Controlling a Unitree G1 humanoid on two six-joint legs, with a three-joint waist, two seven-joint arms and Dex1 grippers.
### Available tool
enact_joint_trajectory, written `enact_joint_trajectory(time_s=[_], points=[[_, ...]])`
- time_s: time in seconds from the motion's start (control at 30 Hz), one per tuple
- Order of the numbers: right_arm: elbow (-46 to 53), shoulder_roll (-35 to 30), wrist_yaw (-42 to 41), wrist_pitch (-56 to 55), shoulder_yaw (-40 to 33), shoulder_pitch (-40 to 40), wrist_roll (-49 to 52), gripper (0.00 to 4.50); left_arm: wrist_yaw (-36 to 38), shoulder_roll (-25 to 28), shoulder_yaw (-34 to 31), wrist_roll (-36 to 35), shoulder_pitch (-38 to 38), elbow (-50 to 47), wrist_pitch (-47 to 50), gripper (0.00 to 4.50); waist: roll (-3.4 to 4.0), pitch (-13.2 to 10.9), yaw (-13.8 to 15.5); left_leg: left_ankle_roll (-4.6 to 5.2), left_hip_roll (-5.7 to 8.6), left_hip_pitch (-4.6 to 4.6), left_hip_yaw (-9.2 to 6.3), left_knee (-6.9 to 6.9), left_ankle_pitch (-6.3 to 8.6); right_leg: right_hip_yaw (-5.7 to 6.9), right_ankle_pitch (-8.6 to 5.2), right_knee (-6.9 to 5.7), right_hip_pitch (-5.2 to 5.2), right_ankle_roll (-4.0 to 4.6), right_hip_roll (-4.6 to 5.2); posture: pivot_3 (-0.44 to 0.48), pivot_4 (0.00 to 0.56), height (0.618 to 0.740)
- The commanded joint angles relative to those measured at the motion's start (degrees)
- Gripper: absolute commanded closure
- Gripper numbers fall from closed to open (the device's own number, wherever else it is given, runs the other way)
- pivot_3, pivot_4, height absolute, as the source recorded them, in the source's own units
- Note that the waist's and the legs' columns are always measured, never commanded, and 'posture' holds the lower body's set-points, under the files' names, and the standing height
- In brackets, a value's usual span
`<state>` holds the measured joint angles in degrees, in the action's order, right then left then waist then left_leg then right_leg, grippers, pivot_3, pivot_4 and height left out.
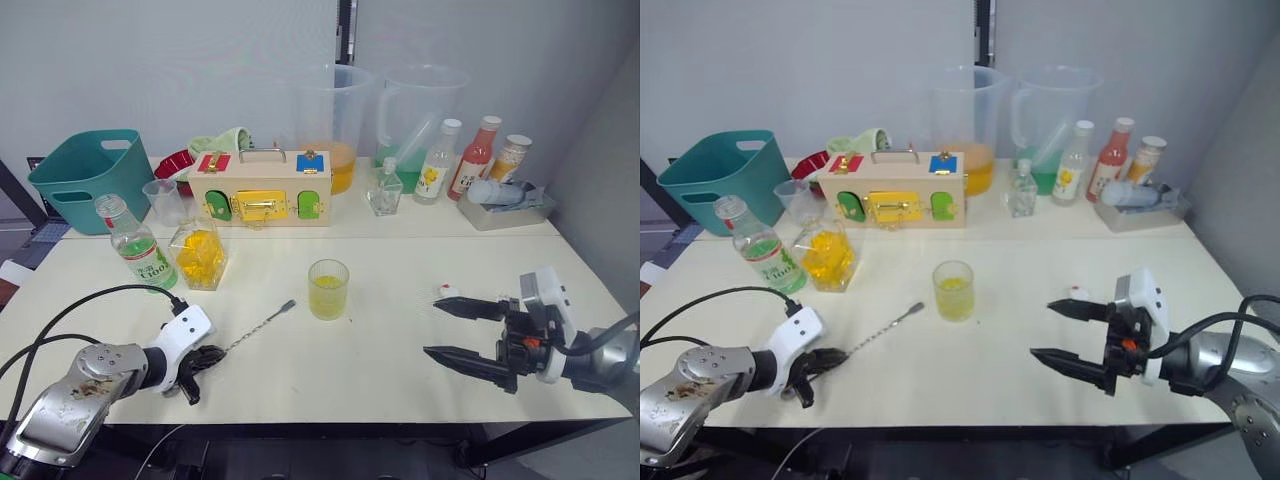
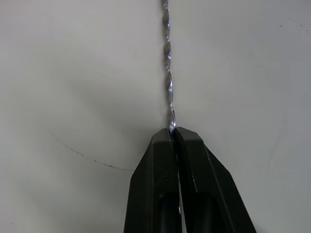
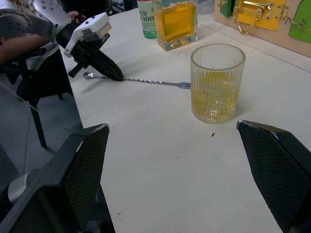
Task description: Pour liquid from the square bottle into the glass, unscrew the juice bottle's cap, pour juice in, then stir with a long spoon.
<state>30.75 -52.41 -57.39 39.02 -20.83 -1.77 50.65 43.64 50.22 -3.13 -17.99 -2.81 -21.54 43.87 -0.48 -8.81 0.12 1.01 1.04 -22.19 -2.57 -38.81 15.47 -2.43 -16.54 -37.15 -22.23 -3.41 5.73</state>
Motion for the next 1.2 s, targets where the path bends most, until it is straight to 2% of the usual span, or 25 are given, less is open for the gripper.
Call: enact_joint_trajectory(time_s=[0.03, 0.2, 0.27, 0.37, 0.47, 0.53, 0.63, 0.7, 0.93, 1.2], points=[[-0.6, -1.18, -0.87, 0.03, 0.45, -2.4, 0.47, 0.0, -2.81, -2.25, -4.19, -0.91, -2.31, 1.2, 0.04, 4.48, -0.08, -0.04, 0.22, 0.0, 0.0, -0.04, -0.04, -0.04, 0.0, 0.03, 0.0, 0.0, -0.01, 0.0, -0.01, 0.0, 0.15, 0.74], [-3.23, -1.43, -0.83, 2.04, 2.28, -7.16, 2.03, 0.0, -6.27, -7.29, -11.28, -4.68, -4.8, -1.17, -0.23, 4.48, -0.32, -0.19, 0.34, 0.0, 0.0, -0.13, -0.06, -0.09, 0.0, 0.05, 0.0, 0.0, -0.07, 0.0, -0.01, 0.0, 0.15, 0.74], [-5.94, 0.02, 1.74, 4.04, 3.22, -11.94, 3.29, 0.0, -7.35, -10.32, -14.77, -7.78, -6.5, -3.11, -1.73, 4.48, -0.34, -0.2, 0.35, 0.0, 0.02, -0.13, -0.05, -0.08, 0.0, 0.04, 0.0, -0.02, -0.1, 0.0, 0.03, 0.0, 0.15, 0.74], [-11.99, 3.1, 6.27, 6.51, 3.95, -19.87, 4.42, 0.0, -8.33, -12.63, -16.22, -10.2, -9.35, -4.99, -2.31, 4.48, -0.43, -0.25, 0.29, -0.02, 0.0, -0.15, -0.05, -0.08, -0.01, 0.04, 0.0, 0.0, -0.13, 0.0, 0.01, 0.0, 0.15, 0.74], [-14.37, 5.42, 8.93, 6.96, 5.99, -25.51, 2.88, 0.0, -10.32, -14.05, -17.42, -14.81, -14.07, -5.16, 1.55, 4.48, -0.42, -0.25, 0.32, -0.04, 0.03, -0.19, -0.05, -0.07, -0.02, 0.02, 0.01, -0.02, -0.17, 0.01, 0.03, 0.0, 0.15, 0.74], [-14.7, 8.2, 11.03, 7.74, 7.86, -29.16, 3.24, 0.0, -9.72, -13.99, -16.78, -16.78, -17.57, -5.15, 1.48, 4.48, -0.43, -0.25, 0.27, -0.04, 0.03, -0.21, -0.08, -0.07, -0.02, 0.05, 0.01, -0.09, -0.23, 0.01, 0.01, 0.0, 0.15, 0.74], [-14.23, 16.24, 18.44, 10.02, 11.32, -35.01, 4.49, 0.0, -9.94, -14.59, -14.33, -17.39, -21.91, -4.97, 0.61, 4.48, -0.43, -0.24, 0.08, -0.08, 0.06, -0.34, -0.07, -0.09, -0.05, 0.04, 0.01, -0.21, -0.42, 0.01, 0.01, 0.0, 0.15, 0.74], [-15.73, 22.22, 24.73, 13.85, 11.52, -38.51, 8.21, 0.0, -10.41, -14.87, -12.7, -16.92, -23.74, -4.74, 0.22, 4.48, -0.44, -0.23, -0.23, -0.17, 0.1, -0.55, -0.07, -0.15, -0.1, 0.01, 0.01, -0.88, -0.79, 0.01, 0.03, 0.0, 0.15, 0.74], [-20.89, 37.33, 41.95, 17.35, 10.82, -45.92, 11.85, 0.0, -10.49, -14.88, -8.23, -14.71, -24.49, -5.86, -2.38, 4.48, -0.44, -0.23, -1.32, -0.73, 0.12, -0.85, -0.13, -0.17, -0.45, 0.04, 0.02, -1.03, -1.14, 0.03, -0.02, 0.0, 0.15, 0.74], [-24.62, 45.0, 50.66, 16.57, 10.53, -49.74, 10.34, 0.0, -9.91, -14.86, -6.09, -14.16, -22.83, -7.15, -4.34, 4.48, -0.43, -0.23, -1.81, -0.83, 0.16, -1.0, -0.12, -0.18, -0.52, 0.04, 0.02, -1.41, -1.48, 0.03, -0.04, 0.0, 0.15, 0.74]])
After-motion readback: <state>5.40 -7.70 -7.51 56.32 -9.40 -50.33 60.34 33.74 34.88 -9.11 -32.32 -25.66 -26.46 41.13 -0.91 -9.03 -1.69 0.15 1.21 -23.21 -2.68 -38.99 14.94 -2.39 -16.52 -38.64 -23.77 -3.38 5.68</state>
